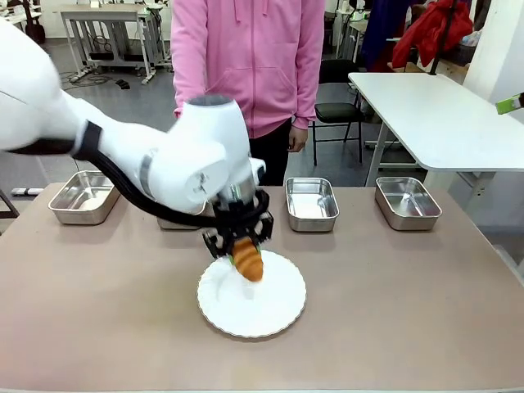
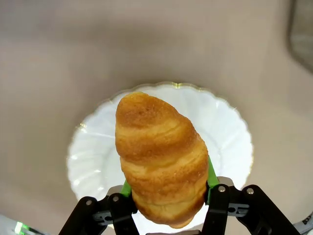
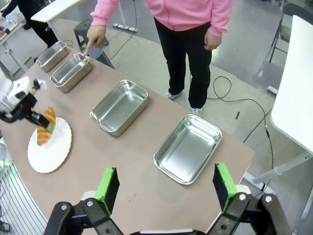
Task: Place the bread in the container.
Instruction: Place the Butter Roll into the Airtight Container indicated by the human.
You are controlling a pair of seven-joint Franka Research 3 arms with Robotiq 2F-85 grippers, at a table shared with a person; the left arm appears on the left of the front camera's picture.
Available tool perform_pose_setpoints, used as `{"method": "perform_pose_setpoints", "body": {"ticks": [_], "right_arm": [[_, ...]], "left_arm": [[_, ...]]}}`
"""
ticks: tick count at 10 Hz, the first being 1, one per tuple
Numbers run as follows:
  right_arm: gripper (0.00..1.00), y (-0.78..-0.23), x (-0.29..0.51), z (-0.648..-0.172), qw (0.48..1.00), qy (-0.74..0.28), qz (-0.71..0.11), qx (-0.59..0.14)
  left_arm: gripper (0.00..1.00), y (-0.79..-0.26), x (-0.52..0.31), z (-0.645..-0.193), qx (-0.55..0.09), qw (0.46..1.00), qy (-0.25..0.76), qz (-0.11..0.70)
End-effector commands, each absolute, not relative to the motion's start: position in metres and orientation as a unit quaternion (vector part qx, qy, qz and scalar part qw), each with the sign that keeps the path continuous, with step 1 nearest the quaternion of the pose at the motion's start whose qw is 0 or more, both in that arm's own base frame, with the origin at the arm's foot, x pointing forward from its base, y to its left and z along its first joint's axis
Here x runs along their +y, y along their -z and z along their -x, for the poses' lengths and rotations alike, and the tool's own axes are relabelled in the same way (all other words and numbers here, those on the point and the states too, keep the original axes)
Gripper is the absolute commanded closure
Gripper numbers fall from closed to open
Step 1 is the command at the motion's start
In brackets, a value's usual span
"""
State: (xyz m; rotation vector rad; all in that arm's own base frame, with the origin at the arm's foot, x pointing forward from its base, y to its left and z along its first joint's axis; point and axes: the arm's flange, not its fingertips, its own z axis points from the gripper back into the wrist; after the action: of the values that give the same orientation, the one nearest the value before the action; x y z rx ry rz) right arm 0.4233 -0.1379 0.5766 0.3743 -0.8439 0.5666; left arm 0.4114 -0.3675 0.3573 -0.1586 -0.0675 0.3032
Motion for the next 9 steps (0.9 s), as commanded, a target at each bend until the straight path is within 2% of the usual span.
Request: {"method": "perform_pose_setpoints", "body": {"ticks": [1,5,9], "right_arm": [[0.00,-0.577,-0.140,-0.425,0.848,-0.279,-0.182,-0.412],[0.00,-0.577,-0.140,-0.425,0.848,-0.279,-0.182,-0.412],[0.00,-0.577,-0.140,-0.425,0.848,-0.279,-0.182,-0.412]], "left_arm": [[0.43,-0.403,-0.340,-0.437,-0.059,0.991,-0.095,0.077],[0.43,-0.451,-0.263,-0.506,-0.028,0.994,0.000,0.110],[0.43,-0.433,-0.191,-0.565,0.008,0.990,0.071,0.118]]}}
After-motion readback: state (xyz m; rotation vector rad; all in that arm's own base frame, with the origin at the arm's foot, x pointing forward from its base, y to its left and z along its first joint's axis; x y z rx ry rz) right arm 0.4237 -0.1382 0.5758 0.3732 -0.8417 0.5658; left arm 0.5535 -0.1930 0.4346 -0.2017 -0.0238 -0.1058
